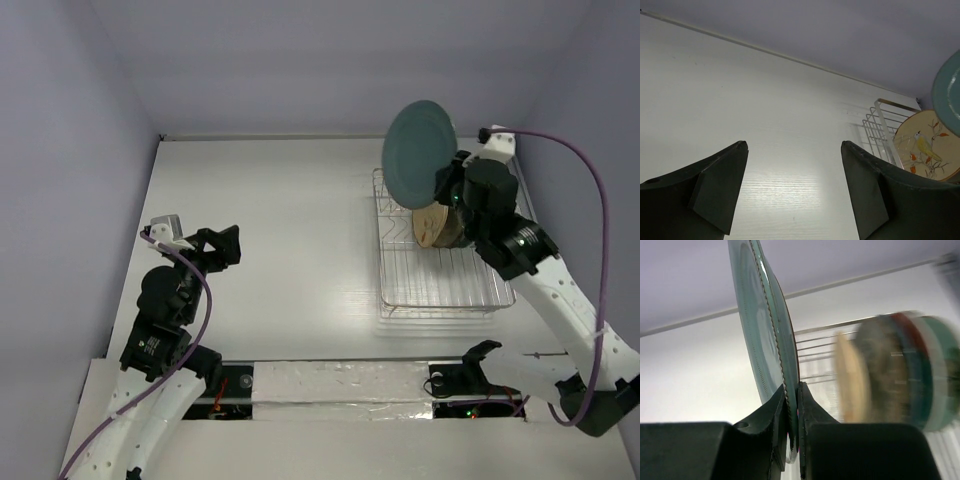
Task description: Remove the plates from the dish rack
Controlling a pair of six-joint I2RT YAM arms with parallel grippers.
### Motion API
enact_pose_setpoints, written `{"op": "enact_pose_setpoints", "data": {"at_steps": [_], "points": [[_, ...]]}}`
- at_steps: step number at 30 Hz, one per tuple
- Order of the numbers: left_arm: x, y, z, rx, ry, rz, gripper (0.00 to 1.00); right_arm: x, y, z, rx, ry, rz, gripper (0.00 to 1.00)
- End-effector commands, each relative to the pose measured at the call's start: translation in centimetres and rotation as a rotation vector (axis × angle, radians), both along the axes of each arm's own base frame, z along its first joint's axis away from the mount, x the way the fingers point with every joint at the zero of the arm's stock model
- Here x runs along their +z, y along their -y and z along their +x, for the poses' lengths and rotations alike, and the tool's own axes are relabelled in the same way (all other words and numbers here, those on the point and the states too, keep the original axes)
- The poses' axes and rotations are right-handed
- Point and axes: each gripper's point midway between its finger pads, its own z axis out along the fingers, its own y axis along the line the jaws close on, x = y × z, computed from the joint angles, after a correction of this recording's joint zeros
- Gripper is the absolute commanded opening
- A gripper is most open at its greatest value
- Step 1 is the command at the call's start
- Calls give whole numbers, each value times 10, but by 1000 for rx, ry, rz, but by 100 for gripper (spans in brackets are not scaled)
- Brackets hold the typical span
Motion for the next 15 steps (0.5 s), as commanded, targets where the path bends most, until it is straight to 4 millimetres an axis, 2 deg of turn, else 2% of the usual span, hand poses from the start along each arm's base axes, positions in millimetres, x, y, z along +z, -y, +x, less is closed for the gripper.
{"op": "enact_pose_setpoints", "data": {"at_steps": [1, 3, 4, 5, 6, 7, 8, 10, 11, 13, 14, 15], "points": [[13, 2, 1, -7, 48, -12, 73, 36, -118, 14, 386, 93, 283, 0], [13, 2, 1, -7, 45, -11, 74, 35, -163, 18, 472, 89, 315, 0], [13, 1, 0, -7, 44, -9, 74, 14, -193, 28, 499, 37, 314, 0], [13, 1, 0, -7, 45, -10, 74, 23, -222, 22, 561, 45, 338, 0], [14, 1, 0, -7, 45, -10, 74, 25, -241, 24, 593, 54, 364, 0], [12, 1, 0, -7, 42, -8, 74, 1, -269, 31, 629, -3, 373, 0], [13, 1, 0, -7, 44, -9, 74, 12, -290, 26, 668, 12, 396, 0], [13, 1, 0, -7, 42, -8, 74, 10, -316, 30, 702, 8, 440, 0], [13, 1, 0, -7, 44, -8, 74, -5, -332, 40, 708, -19, 442, 0], [14, 1, -1, -7, 48, -8, 74, -15, -355, 38, 753, -49, 497, 0], [14, 1, -1, -7, 48, -9, 74, -38, -369, 39, 764, -91, 496, 0], [15, 0, -2, -7, 50, -8, 74, -41, -375, 41, 769, -94, 512, 0]]}}
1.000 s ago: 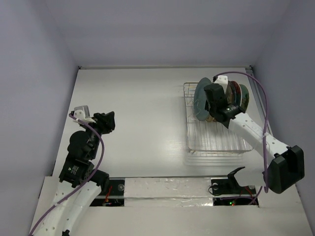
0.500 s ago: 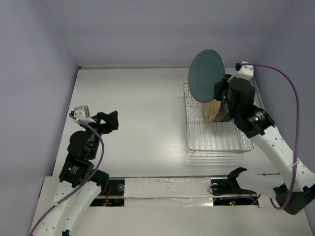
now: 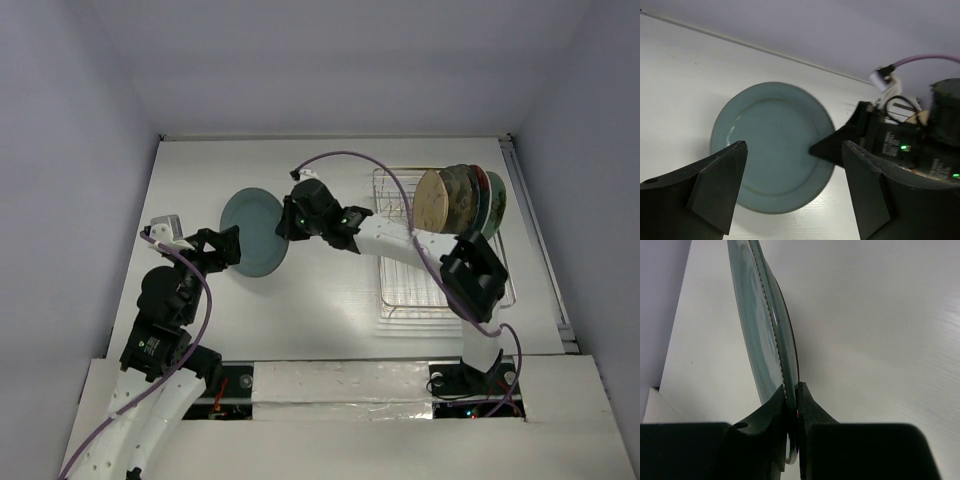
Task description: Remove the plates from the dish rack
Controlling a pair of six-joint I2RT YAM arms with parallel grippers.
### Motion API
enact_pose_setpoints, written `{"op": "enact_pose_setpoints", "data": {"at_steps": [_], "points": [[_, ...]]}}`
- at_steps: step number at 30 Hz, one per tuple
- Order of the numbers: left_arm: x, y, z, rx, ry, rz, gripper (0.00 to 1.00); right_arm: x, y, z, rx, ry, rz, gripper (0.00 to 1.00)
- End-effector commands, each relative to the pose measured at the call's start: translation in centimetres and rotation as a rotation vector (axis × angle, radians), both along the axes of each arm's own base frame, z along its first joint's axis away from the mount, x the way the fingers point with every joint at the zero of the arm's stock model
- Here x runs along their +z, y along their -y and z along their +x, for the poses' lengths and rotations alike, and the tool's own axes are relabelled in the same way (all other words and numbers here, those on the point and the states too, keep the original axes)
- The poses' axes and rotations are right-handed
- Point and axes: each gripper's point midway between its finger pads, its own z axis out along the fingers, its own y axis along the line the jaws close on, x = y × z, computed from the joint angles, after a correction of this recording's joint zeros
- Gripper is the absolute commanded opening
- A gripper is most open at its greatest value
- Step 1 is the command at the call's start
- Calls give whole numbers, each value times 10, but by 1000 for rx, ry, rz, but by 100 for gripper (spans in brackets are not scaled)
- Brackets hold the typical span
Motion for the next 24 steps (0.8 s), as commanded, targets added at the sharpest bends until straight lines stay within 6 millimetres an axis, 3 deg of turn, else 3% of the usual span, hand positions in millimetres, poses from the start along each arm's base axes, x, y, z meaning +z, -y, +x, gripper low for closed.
{"op": "enact_pose_setpoints", "data": {"at_steps": [1, 3, 9, 10, 11, 17, 19, 21, 22, 24], "points": [[16, 0, -3, -7, 53, -11, 74, 131, -40, 27, -6, 160, 427, 0], [16, 0, -3, -7, 53, -11, 74, 110, -45, 31, -18, 135, 422, 0], [15, 0, -2, -7, 53, -10, 74, 45, -29, 36, -117, 70, 347, 0], [15, 0, -2, -7, 51, -9, 74, 43, -23, 37, -143, 74, 345, 0], [15, 0, -2, -7, 52, -11, 74, 20, -15, 31, -161, 43, 319, 0], [12, 1, 0, -7, 40, -8, 74, -19, 21, 23, -268, 26, 266, 0], [12, 1, 0, -7, 40, -8, 73, -44, 35, 18, -307, 1, 225, 1], [11, 1, 0, -7, 39, -7, 73, -53, 43, 15, -332, -10, 222, 7], [11, 2, 1, -7, 36, -6, 73, -69, 52, 10, -350, -28, 197, 17], [10, 2, 1, -7, 31, -6, 73, -82, 57, 6, -356, -40, 177, 26]]}}
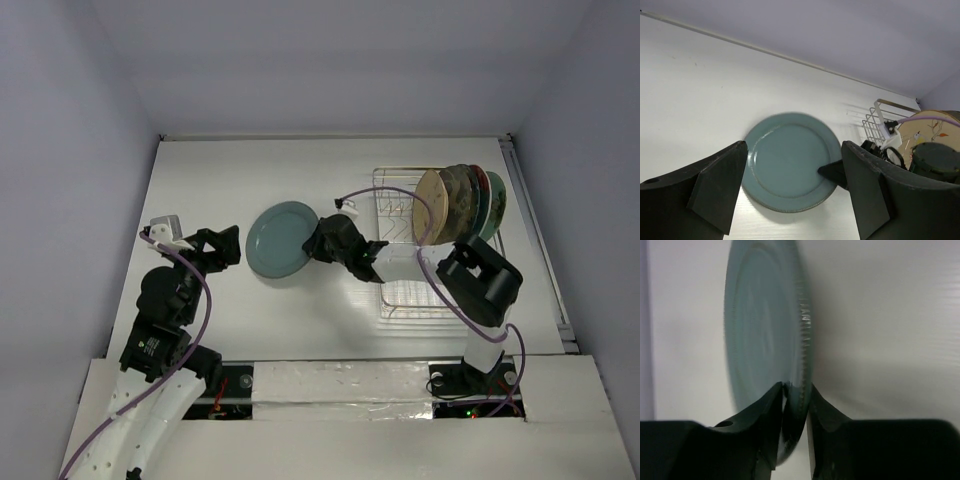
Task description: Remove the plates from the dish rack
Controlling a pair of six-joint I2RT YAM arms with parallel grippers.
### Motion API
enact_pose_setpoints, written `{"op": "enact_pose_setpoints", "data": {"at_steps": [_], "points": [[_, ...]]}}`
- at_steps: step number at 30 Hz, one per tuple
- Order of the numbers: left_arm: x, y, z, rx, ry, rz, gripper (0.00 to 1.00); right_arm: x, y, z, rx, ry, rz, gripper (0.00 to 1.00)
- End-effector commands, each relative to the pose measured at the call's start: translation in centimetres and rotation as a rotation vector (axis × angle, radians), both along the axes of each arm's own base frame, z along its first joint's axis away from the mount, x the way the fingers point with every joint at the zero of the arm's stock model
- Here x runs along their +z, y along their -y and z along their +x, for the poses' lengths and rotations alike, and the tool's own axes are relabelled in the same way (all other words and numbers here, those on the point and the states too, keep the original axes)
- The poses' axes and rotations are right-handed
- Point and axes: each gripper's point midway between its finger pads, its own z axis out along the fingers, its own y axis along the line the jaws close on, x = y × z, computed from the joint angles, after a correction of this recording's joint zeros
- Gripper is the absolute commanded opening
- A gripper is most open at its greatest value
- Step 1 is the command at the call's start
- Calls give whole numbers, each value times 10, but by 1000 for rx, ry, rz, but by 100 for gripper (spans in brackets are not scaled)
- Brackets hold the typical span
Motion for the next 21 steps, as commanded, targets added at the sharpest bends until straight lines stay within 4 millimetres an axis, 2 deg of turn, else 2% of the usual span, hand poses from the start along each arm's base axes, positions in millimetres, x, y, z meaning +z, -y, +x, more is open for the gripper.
{"op": "enact_pose_setpoints", "data": {"at_steps": [1, 3, 8, 13, 18, 20, 21], "points": [[8, 2, 2, -7, 24, -1, 73, -4, 17, 5, -81, 48, -16, 31], [8, 2, 2, -7, 24, -1, 72, -15, 20, 3, -80, 28, -42, 36], [8, 2, 2, -7, 23, -1, 72, -36, 27, -3, -82, -4, -81, 39], [6, 2, 3, -7, 18, 1, 72, -38, 32, -3, -86, -7, -128, 59], [7, 2, 2, -7, 20, 0, 71, -21, 39, -3, -81, 17, -160, 71], [8, 2, 2, -7, 23, -1, 71, -7, 39, -4, -65, 36, -156, 72], [8, 2, 2, -7, 23, -1, 71, 14, 41, -6, -62, 59, -133, 73]]}}
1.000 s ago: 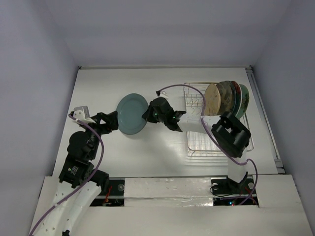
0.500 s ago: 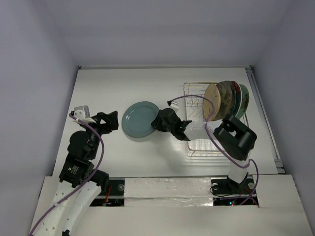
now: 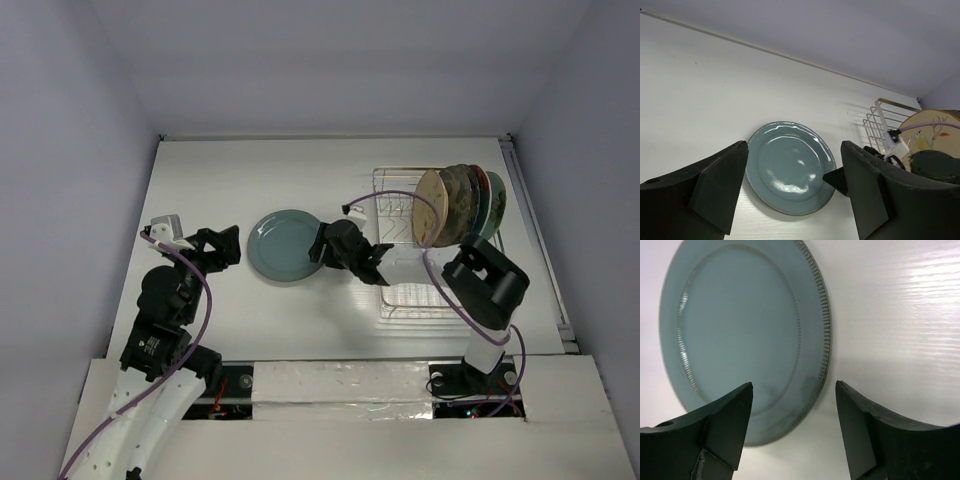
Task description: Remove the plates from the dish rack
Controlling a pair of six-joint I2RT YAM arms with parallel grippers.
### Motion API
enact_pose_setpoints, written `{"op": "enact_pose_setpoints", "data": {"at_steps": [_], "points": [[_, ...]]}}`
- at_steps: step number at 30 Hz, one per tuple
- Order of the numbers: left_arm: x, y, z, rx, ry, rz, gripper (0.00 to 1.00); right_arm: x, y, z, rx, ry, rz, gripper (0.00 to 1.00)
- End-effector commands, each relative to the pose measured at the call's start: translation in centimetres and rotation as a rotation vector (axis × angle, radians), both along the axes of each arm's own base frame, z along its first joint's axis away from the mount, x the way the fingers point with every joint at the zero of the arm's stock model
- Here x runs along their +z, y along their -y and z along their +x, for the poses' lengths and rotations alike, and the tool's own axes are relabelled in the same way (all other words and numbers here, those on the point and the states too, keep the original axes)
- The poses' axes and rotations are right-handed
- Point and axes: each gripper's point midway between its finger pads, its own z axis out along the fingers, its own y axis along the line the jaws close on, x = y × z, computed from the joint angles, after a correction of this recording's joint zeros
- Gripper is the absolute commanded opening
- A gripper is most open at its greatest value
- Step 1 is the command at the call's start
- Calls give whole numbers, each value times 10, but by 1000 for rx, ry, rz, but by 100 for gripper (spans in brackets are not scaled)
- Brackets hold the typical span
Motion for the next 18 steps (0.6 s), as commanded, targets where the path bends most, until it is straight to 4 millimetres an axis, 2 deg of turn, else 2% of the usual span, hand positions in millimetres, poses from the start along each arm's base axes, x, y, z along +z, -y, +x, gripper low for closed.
{"op": "enact_pose_setpoints", "data": {"at_steps": [1, 3, 4, 5, 6, 7, 8, 9, 11, 14, 15, 17, 18], "points": [[9, 2, 1, -7, 28, -3, 71, 66, 5, 5, -5, 116, 33, 72], [8, 2, 1, -7, 26, -2, 71, 87, 11, -2, 15, 147, 11, 70], [9, 2, 2, -7, 28, -3, 71, 116, 17, -3, 9, 192, 35, 55], [9, 2, 1, -7, 26, -2, 71, 132, 27, -1, -6, 234, 9, 39], [9, 2, 1, -7, 29, -3, 71, 136, 40, -6, -14, 235, -41, 21], [9, 2, 2, -7, 28, -3, 71, 148, 52, -6, -40, 257, -68, 0], [9, 2, 1, -7, 28, -3, 69, 176, 75, -4, -105, 322, -104, 0], [10, 2, 1, -7, 31, -2, 63, 175, 98, -5, -145, 310, -182, 0], [10, 2, 1, -7, 32, -1, 53, 192, 140, -2, -241, 343, -272, 0], [10, 2, 1, -7, 34, -2, 25, 191, 206, -3, -353, 301, -426, 0], [11, 1, 1, -7, 35, -3, 21, 190, 221, -4, -389, 291, -461, 0], [12, 1, 0, -7, 38, -2, 11, 191, 258, -3, -496, 274, -536, 28], [12, 1, 0, -7, 40, -3, 4, 192, 270, -5, -519, 264, -563, 41]]}}
